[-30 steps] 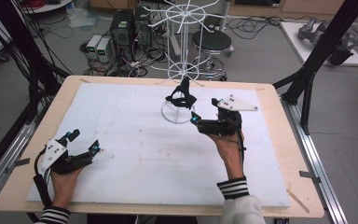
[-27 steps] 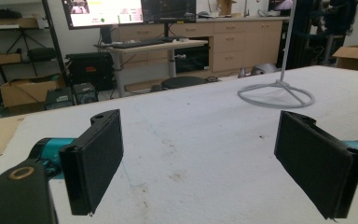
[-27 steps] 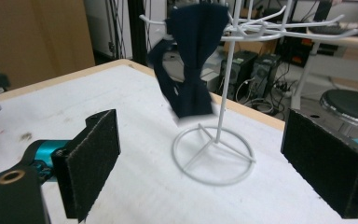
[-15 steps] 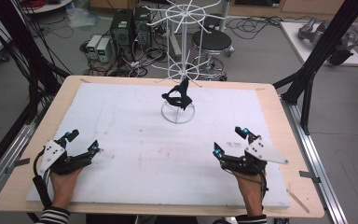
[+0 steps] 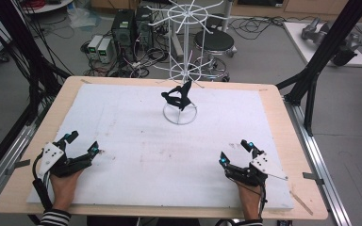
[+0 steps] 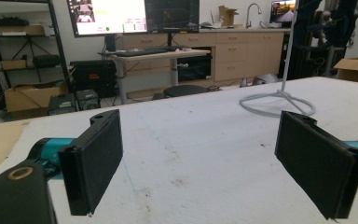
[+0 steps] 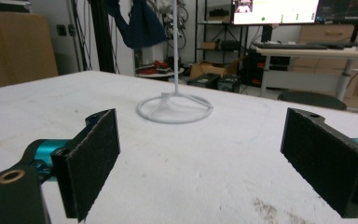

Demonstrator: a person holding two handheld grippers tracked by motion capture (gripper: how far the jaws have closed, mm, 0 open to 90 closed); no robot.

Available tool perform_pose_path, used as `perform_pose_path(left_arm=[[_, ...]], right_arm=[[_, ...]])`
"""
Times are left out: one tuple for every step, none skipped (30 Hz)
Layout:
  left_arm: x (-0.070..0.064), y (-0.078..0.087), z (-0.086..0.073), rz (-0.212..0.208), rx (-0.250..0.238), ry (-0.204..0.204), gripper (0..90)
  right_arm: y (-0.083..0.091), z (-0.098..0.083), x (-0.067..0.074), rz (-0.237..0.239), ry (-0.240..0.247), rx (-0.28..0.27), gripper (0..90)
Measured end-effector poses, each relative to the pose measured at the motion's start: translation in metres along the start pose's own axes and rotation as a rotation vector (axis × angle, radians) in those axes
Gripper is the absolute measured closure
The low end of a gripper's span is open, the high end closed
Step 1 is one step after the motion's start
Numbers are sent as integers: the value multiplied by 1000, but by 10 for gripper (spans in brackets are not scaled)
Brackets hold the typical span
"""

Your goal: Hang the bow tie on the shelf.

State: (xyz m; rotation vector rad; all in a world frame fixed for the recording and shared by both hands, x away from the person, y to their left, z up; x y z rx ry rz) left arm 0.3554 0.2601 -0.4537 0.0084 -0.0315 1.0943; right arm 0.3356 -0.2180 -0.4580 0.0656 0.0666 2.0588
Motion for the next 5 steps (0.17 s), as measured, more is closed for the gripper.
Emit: perform_pose_path(left_arm=[[0,0,0,0,-5,4,155],[0,0,0,1,-7,5,155],[0,0,0,1,-6,8,155],[0,0,0,0,-6,10,154],[0,0,0,-1,-5,10,155]], right_arm=[[0,-2,0,-3,2,3,107],[0,-1,-1,-10,8,-9,107],[1,-1,-1,-12,3,-13,107],[2,-1,-1,-15,2,-16,107],[3,0,-1,-17,7,-30,107]])
Point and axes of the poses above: each handheld gripper's, and its own axes: y roughly backward along the jaws, z roughly out of its top, x roughly to its left, the point moved 9 cm from there along -y, roughly forward along the jaws, and after that the axes turned 2 degrees about -z, right-handed, at the moved point
